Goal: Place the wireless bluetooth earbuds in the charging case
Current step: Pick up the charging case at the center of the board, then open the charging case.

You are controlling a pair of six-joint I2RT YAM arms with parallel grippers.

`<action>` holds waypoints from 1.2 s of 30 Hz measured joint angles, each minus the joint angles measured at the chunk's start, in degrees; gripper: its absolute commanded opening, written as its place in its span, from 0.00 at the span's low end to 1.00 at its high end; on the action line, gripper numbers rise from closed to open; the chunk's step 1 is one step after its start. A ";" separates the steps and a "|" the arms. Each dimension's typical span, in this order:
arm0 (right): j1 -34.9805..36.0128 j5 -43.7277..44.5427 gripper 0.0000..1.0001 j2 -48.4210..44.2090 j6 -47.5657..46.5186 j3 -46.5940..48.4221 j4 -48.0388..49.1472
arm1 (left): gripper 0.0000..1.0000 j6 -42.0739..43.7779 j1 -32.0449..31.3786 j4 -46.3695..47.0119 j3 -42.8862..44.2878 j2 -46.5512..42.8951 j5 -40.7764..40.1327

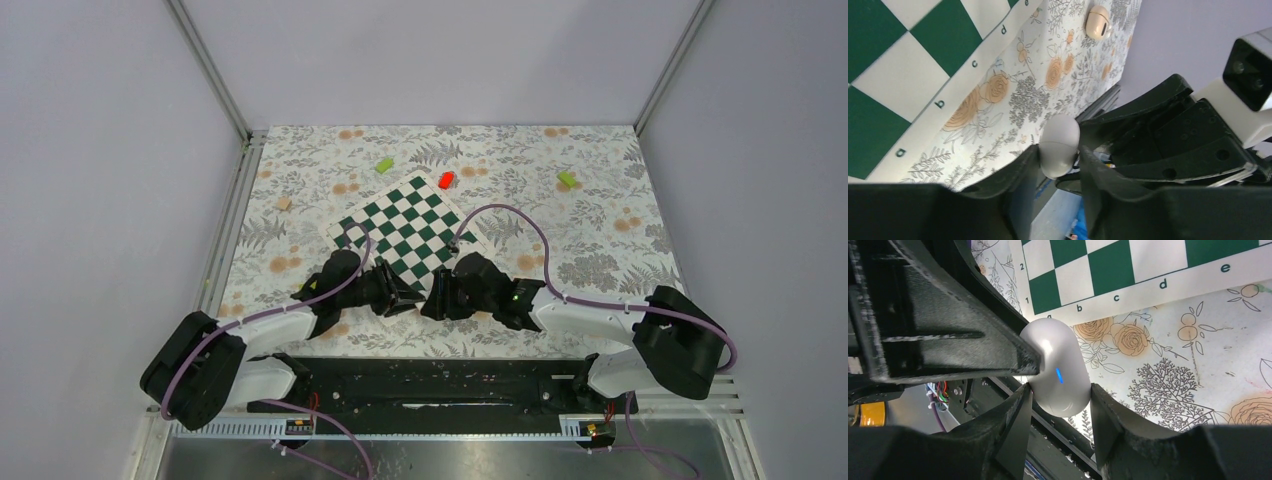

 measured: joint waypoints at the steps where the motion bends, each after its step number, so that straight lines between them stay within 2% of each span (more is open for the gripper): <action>1: 0.00 -0.13 0.41 0.00 0.09 0.00 0.04 | 0.22 -0.33 -0.02 0.24 -0.11 0.00 0.00; 3: -0.09 -0.35 0.41 0.00 0.28 0.00 0.02 | 0.11 -0.24 -0.02 0.33 -0.42 0.00 -0.15; 4: -0.17 -0.48 0.45 0.00 0.46 0.00 -0.02 | 0.02 -0.48 -0.04 0.46 -0.57 -0.02 -0.22; 6: -0.35 -0.87 0.69 0.00 0.70 0.00 -0.07 | 0.00 -0.74 -0.07 0.57 -0.61 -0.09 -0.26; 8: -1.11 -2.38 0.84 0.00 1.31 0.00 0.11 | 0.00 -0.72 -0.09 0.66 -0.61 -0.26 -0.22; 11: -3.54 -6.27 0.88 -0.09 2.64 -0.02 0.87 | 0.00 -0.39 -0.20 0.72 -0.61 -0.79 0.31; 14: -8.17 -12.00 0.87 -2.36 4.61 -1.66 3.06 | 0.00 0.85 -0.11 1.44 -0.61 -1.46 2.16; 18: -13.66 -18.99 0.80 -9.79 7.15 -5.05 5.64 | 0.00 3.23 -0.20 2.47 0.00 -1.60 7.30; 24: -15.98 -23.74 0.74 -18.95 11.47 -10.78 13.14 | 0.00 5.68 -0.20 2.86 3.74 -1.60 12.59; 28: -16.31 -24.50 0.74 -20.35 14.80 -15.32 18.27 | 0.00 6.29 -0.20 4.33 6.54 -1.57 14.56; 29: -16.33 -24.57 0.72 -20.20 15.50 -15.98 19.06 | 0.00 6.25 -0.20 4.94 7.06 -1.53 14.99; 33: -16.48 -25.33 0.53 -18.29 19.12 -18.43 25.22 | 0.00 5.99 -0.20 7.48 8.11 -0.92 15.98; 36: -16.61 -26.03 0.46 -16.46 22.38 -19.67 31.30 | 0.00 5.42 -0.20 8.35 8.11 -0.13 16.13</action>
